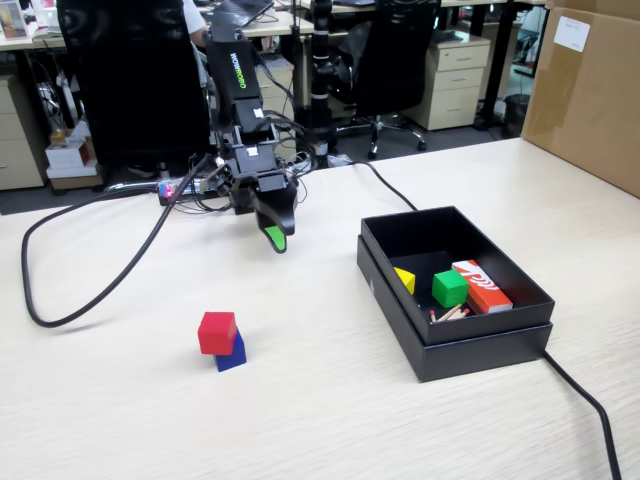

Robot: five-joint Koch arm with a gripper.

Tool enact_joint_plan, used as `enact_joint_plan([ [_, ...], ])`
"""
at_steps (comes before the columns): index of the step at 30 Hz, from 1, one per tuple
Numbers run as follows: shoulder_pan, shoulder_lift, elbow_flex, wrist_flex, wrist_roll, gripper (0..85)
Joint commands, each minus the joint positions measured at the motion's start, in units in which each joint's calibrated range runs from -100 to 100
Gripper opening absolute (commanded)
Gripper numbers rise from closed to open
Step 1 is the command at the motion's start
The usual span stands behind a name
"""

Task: Put the red cube on top of the blue cube

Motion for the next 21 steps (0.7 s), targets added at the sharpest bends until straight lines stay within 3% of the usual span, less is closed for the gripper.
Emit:
enact_joint_plan([
  [1, 0.1, -5.1, -2.0, 6.1, -0.2, 46.7],
  [21, -0.8, -17.7, -18.6, 9.3, 0.0, 48.3],
])
